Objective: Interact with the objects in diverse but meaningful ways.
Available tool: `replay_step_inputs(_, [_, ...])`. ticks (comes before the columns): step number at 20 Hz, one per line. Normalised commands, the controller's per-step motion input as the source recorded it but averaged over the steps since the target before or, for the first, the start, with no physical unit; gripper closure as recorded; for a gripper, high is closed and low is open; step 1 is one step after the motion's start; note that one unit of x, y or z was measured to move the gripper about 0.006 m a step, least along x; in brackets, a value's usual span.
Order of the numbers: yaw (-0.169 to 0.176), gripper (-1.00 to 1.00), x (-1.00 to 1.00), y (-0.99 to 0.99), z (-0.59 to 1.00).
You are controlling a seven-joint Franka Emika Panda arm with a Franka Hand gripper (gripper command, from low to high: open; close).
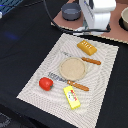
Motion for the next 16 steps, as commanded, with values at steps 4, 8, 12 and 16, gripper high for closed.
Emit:
replay_step_inputs(4, [0.000,1.00,-0.91,0.32,-0.41])
replay_step_inputs(8, [0.000,1.00,-0.85,0.33,-0.49])
replay_step_inputs(12, [0.000,1.00,-0.76,0.16,-0.62])
replay_step_inputs(16, [0.000,1.00,-0.76,0.05,-0.60])
